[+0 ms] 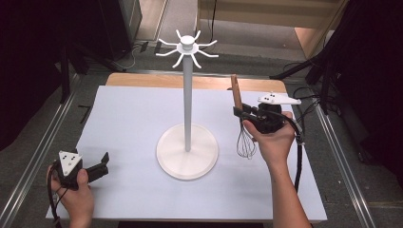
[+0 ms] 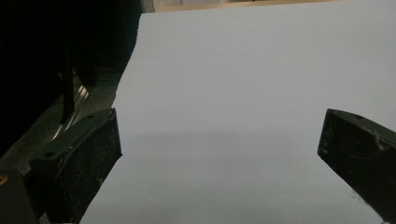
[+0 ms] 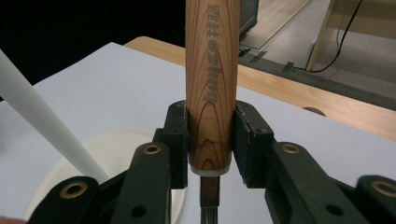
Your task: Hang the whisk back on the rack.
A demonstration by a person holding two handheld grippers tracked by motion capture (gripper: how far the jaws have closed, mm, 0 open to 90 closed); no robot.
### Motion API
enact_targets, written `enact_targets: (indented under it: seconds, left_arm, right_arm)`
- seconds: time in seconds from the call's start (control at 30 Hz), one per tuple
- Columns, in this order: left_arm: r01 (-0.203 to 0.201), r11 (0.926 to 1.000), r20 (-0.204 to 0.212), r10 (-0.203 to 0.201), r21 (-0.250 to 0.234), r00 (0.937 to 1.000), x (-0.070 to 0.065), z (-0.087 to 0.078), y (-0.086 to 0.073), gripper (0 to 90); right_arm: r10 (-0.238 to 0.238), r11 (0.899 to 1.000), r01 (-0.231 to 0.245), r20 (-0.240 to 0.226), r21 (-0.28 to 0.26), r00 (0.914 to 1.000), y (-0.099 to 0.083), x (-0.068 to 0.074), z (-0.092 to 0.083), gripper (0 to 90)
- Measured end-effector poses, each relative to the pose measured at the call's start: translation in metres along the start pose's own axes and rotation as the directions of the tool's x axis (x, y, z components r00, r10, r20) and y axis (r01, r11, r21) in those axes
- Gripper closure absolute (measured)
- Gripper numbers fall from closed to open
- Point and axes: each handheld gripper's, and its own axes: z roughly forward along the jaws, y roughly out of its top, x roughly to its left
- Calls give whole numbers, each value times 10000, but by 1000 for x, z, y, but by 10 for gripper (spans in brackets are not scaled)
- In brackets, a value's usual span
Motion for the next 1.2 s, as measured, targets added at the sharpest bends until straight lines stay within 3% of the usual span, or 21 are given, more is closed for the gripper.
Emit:
enact_targets:
  seconds: [0.5,1.2]
  left_arm:
    - [-22,10000,-8,22,-1,10000,0,0,0,0]
    - [-96,10000,-35,96,-20,9999,-1,0,0,1]
  right_arm:
    - [-88,9945,49,-367,-1049,9993,9,18,-14,705]
    - [-434,9729,202,-961,-2305,9944,17,37,-31,704]
